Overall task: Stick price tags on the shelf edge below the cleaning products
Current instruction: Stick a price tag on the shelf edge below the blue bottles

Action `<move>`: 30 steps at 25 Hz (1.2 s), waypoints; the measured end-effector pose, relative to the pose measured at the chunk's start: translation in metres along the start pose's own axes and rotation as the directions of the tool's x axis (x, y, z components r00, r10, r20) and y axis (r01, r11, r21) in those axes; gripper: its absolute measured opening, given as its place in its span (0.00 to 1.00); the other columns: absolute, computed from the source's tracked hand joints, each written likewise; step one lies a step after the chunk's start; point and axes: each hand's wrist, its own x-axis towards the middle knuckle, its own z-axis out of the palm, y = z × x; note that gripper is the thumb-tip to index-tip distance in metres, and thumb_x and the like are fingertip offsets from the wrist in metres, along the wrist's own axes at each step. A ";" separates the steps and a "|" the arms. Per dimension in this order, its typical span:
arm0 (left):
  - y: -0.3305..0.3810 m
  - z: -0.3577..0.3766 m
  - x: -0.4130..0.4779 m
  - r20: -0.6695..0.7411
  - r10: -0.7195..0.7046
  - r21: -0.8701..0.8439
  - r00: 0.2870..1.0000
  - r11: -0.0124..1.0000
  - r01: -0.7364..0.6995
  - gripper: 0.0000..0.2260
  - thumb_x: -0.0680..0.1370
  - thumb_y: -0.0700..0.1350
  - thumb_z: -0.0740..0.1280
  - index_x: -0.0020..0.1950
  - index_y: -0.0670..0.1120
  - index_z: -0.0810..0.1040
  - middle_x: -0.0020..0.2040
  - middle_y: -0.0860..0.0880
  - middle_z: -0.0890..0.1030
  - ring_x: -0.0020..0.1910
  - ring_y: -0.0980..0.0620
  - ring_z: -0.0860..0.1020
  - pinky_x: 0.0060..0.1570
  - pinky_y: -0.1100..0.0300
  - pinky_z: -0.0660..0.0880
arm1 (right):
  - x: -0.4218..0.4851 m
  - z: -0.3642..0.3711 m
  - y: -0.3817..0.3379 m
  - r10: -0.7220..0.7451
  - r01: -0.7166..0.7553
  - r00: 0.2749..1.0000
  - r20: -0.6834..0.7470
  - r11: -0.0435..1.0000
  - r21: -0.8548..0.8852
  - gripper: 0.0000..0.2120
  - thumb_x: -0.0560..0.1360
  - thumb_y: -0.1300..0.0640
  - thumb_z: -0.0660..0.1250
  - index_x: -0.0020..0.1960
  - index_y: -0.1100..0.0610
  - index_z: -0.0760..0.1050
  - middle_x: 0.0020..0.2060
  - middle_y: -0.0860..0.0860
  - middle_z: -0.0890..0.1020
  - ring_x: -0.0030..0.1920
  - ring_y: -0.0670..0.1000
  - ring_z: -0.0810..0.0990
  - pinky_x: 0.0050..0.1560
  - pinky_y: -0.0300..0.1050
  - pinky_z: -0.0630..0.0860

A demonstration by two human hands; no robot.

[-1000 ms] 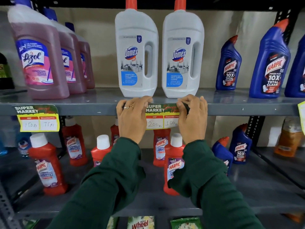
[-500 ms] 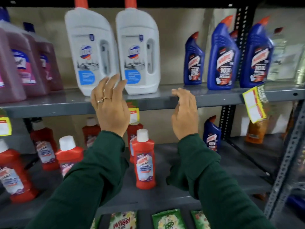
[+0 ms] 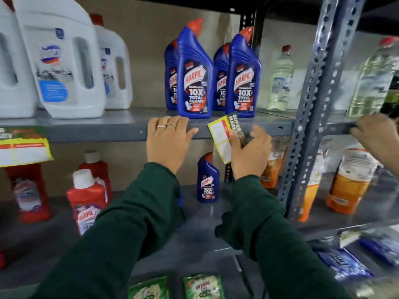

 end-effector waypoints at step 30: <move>0.047 -0.011 0.013 0.168 -0.144 -0.600 0.975 0.770 0.217 0.04 0.70 0.36 0.71 0.35 0.41 0.79 0.53 0.53 0.79 0.52 0.77 0.63 0.59 0.42 0.67 | 0.033 -0.023 0.027 -0.424 0.405 0.891 0.162 0.904 0.141 0.08 0.69 0.58 0.71 0.35 0.62 0.78 0.32 0.56 0.78 0.38 0.47 0.70 0.69 0.50 0.59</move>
